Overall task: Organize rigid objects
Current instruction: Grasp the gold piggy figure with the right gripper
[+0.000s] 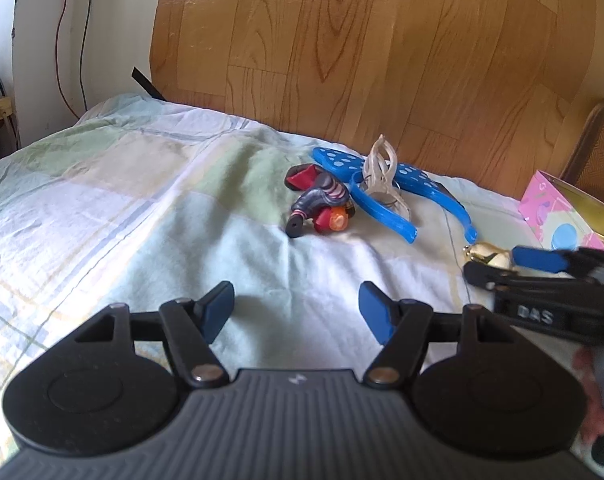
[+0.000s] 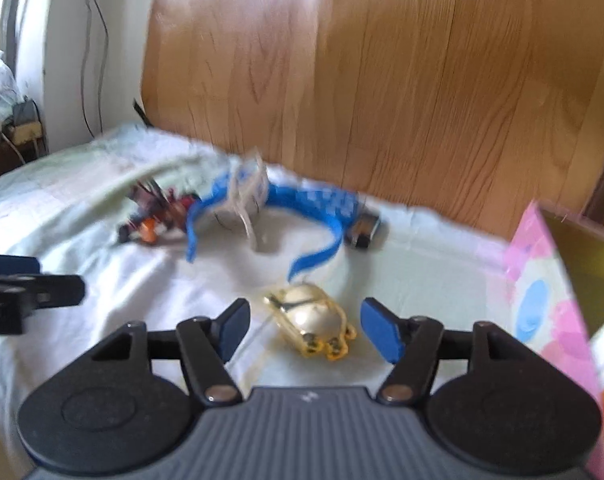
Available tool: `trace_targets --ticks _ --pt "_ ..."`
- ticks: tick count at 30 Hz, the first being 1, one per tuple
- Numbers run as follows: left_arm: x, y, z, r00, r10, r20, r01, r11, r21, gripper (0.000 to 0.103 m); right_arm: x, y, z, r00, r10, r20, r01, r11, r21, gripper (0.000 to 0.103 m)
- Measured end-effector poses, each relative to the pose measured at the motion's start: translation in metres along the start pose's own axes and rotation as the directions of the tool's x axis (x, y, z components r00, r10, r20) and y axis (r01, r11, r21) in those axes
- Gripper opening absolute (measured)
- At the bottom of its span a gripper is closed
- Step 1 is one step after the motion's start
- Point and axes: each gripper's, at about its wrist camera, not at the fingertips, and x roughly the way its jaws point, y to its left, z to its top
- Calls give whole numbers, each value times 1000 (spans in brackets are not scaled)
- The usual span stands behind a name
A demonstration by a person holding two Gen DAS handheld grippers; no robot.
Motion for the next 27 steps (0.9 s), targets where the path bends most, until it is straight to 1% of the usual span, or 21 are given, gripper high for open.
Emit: trace_targets --ticks 1,2,4,8,11,15,18,21,22,25,27 --pt "0 0 0 1000 -1 -1 1 1000 -1 71 9 -6 2 998 34 -49 -32 999 32 61" --pt "0 0 0 1000 -2 -3 2 1000 -1 71 12 -13 3 996 65 -54 -61 995 79 55" --pt "0 -1 0 1000 -4 -3 4 1000 0 71 11 -22 0 994 94 -51 -87 988 126 46" --pt "1 -3 0 1000 -11 -2 11 1000 12 71 -4 -12 -9 994 93 -51 -88 992 88 45" --pt "1 -4 -1 1000 -20 -5 20 1000 18 71 -27 4 -24 992 118 -44 -117 992 40 45" --pt "0 -6 -1 1000 -28 -5 28 999 33 72 -64 14 -48 986 159 -40 -159 987 6 45" --pt "-2 -10 -2 1000 -29 1 29 998 52 74 -95 18 -67 988 154 -34 -154 988 -23 44" --pt "-3 -14 -4 1000 -24 7 23 997 77 75 -124 11 -83 988 151 -25 -151 989 1 44" --pt "-4 -15 -4 1000 -21 7 20 996 85 75 -132 9 -88 991 134 -16 -134 991 3 44" --pt "-4 -19 -5 1000 -16 6 15 994 108 75 -151 3 -102 999 40 7 -40 999 -10 44" --pt "-4 -21 -6 1000 -9 3 9 992 124 76 -156 -7 -109 1000 20 3 -20 1000 17 44"
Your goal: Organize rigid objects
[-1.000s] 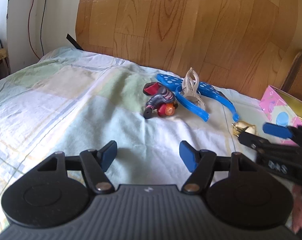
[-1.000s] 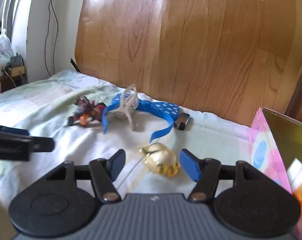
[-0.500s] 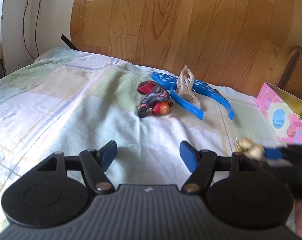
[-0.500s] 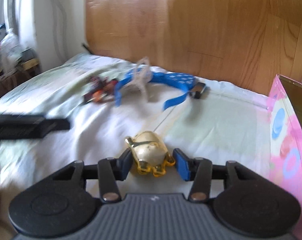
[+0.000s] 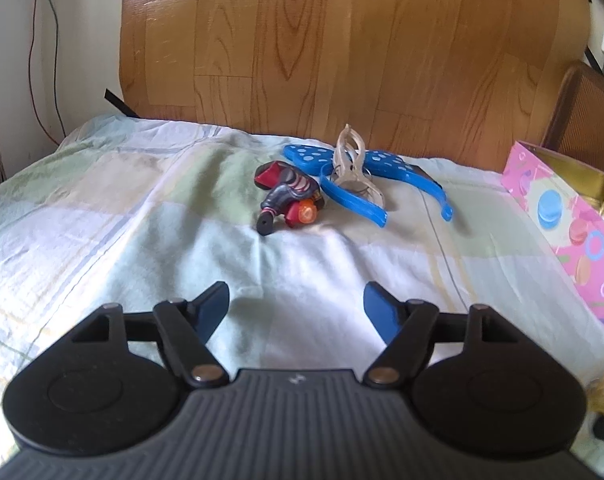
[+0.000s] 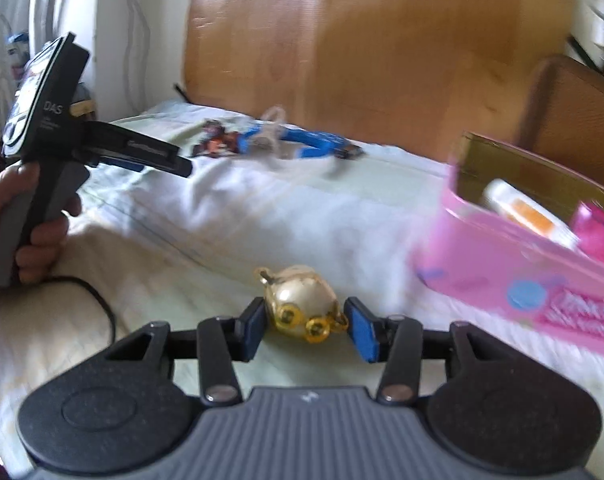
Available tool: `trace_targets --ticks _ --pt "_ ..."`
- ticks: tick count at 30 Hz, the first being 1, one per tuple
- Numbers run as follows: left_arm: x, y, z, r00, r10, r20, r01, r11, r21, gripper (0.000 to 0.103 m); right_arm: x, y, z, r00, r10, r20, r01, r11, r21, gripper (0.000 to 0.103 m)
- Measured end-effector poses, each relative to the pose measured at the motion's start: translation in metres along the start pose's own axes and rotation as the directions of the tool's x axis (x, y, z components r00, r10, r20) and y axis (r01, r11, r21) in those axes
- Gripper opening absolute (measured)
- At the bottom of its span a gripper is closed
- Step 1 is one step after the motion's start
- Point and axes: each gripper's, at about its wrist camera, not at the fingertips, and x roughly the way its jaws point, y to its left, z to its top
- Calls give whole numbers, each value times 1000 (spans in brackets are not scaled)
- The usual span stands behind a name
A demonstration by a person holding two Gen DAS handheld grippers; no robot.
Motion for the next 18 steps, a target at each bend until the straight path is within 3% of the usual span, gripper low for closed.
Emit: trace_targets --ticks 4,13,18 --pt "0 -4 -1 1000 17 -9 -17 1000 23 76 -5 -14 -12 1000 7 6 -8 997 71 44" --pt "-8 -14 -5 1000 8 -18 -7 998 65 76 -9 -17 -16 1000 11 19 -13 997 73 44" --pt "-26 -33 -13 993 -94 -64 99 992 76 76 -12 -15 -19 1000 19 18 -20 998 51 45"
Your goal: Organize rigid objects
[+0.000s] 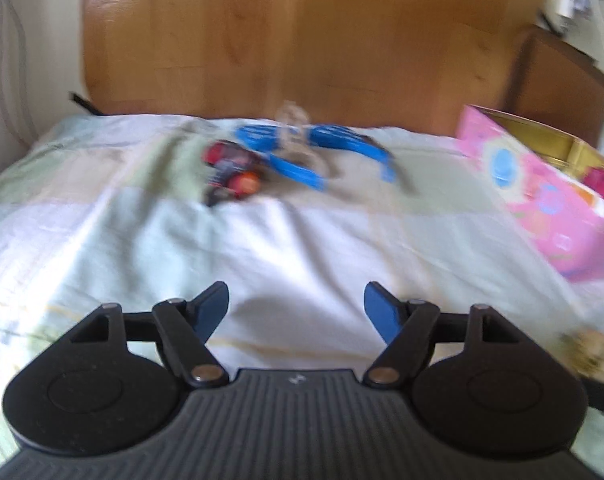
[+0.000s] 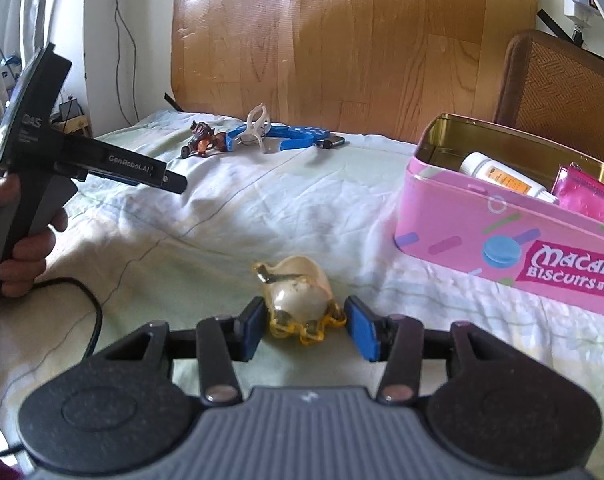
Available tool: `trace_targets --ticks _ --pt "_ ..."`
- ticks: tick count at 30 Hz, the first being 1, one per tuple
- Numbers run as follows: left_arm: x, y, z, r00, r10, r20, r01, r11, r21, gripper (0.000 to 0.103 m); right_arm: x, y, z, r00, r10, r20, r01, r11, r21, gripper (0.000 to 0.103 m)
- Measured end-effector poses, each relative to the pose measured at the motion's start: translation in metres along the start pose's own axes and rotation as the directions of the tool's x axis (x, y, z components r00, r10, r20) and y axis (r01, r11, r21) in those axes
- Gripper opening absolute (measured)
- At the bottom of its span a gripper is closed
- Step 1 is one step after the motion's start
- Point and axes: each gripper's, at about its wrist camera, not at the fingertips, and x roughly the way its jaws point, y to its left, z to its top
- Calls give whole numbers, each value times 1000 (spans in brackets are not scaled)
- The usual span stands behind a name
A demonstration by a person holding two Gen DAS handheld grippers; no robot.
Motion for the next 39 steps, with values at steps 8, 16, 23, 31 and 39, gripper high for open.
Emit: trace_targets --ticks 8,16,23,31,39 --pt "-27 -61 1 945 -322 -63 325 945 47 75 -8 -8 -4 1000 8 2 -8 1000 -2 50" --pt "-27 -89 -10 869 -466 -168 475 880 12 75 -17 -20 -11 1000 23 10 -24 999 28 52" --pt "-27 -89 -10 851 -490 -187 497 867 -9 75 -17 -21 -12 1000 28 12 -28 999 31 52" --pt "-22 -89 -14 801 -551 -235 553 831 -67 75 -19 -20 -14 1000 27 6 -27 1000 5 52" --pt "-6 -105 -14 803 -533 -265 542 839 -47 68 -7 -15 -6 999 51 2 -50 997 -57 54"
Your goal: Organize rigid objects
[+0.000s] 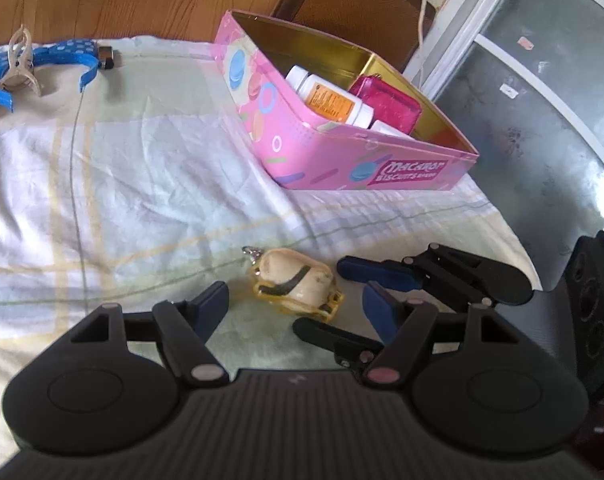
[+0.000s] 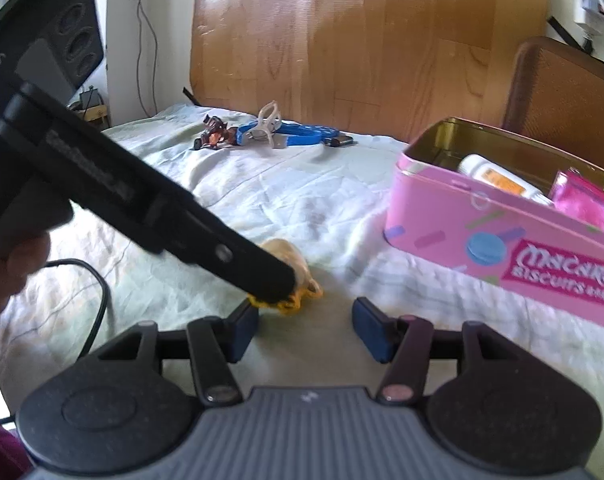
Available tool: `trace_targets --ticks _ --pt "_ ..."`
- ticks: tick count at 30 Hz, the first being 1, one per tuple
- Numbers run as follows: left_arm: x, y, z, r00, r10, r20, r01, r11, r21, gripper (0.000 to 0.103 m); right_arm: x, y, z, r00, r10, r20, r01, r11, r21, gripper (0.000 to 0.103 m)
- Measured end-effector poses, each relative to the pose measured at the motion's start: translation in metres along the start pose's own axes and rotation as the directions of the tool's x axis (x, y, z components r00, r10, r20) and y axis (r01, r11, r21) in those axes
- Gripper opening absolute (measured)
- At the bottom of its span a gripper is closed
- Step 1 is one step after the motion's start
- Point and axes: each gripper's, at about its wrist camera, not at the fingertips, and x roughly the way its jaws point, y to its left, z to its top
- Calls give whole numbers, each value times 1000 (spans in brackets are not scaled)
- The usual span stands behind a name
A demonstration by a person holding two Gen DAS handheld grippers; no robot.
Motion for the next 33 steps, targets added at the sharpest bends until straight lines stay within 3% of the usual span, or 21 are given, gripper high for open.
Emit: trace_targets --ticks 1,2,4,12,19,26,33 --pt "1 0 0 1000 -4 4 4 1000 5 62 4 1 2 1000 9 0 -9 1000 -5 53" --pt "4 0 0 1000 -7 3 7 1000 13 54 6 1 4 1000 21 0 -21 1000 -7 45" --pt "5 -2 2 1000 -13 -1 13 1000 13 48 10 4 8 999 44 12 -44 999 -15 38" --pt "-6 -23 36 997 -17 69 11 995 95 47 -3 -8 27 989 -36 142 38 999 -10 38" --pt "6 -58 85 987 -33 158 0 978 209 47 -17 -41 56 952 -174 250 183 983 -11 38" --pt "44 -73 121 985 -61 159 23 973 228 47 -5 -89 71 937 -249 247 250 968 29 38" --pt "80 -76 137 991 -60 117 34 976 215 47 16 -124 71 943 -270 195 263 963 63 38"
